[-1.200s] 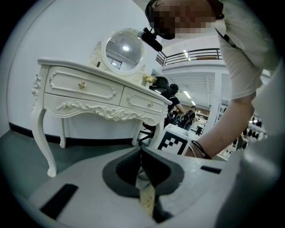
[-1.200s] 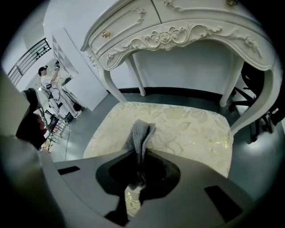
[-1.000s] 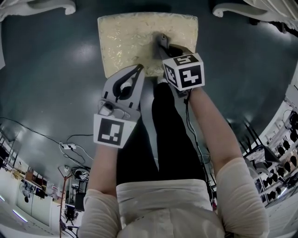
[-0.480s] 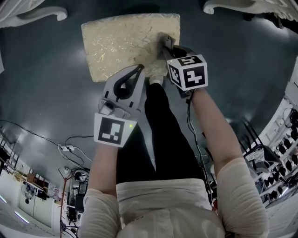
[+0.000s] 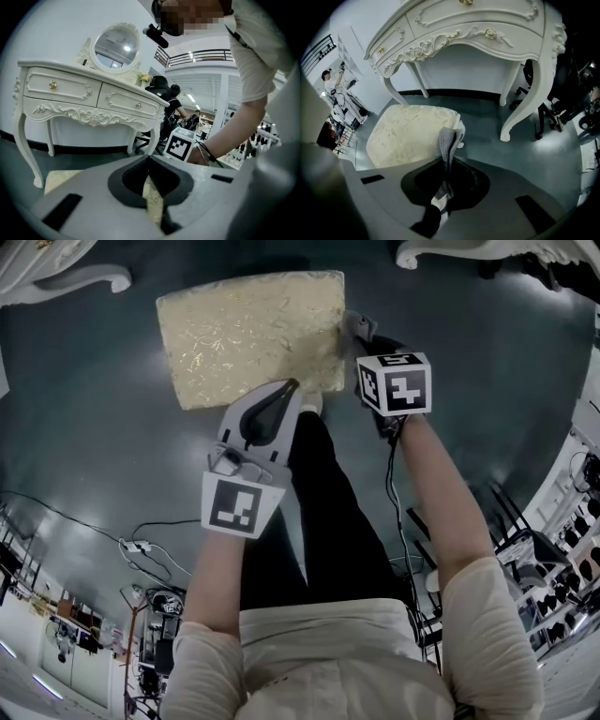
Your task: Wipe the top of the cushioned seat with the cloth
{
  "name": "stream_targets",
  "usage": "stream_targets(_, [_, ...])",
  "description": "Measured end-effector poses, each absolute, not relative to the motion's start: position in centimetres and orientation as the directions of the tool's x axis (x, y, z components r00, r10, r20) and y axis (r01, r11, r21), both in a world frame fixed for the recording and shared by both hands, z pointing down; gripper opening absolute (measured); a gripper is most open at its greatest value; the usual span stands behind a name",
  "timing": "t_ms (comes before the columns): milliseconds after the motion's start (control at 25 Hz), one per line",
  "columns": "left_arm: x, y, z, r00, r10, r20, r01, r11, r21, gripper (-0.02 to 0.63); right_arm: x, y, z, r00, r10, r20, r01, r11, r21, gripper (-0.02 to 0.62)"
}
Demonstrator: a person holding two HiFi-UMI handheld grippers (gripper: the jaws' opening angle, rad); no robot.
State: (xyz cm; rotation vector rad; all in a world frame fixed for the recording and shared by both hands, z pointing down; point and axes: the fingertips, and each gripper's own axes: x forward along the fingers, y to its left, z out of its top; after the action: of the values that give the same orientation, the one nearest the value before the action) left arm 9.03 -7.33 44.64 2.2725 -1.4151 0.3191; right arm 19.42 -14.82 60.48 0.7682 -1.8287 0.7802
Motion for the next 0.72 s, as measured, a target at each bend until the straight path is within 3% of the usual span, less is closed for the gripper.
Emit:
stream_targets(280, [5.6, -4.8, 43.6, 0.463, -0.788, 0.406, -0.886, -0.393, 0.247, 0.002, 15.0, -13.7, 57.0, -0.385, -0.216, 0.897, -0.789, 0.581, -0.199, 0.028])
stream_targets(720, [-5.2, 2.2, 43.9, 0.394, -0.802, 0.448, -0.919, -0.352, 0.179, 0.002, 1.0, -3.6, 56.6, -0.506, -0.115, 0.855, -0.702, 0.630, -0.331, 0.028])
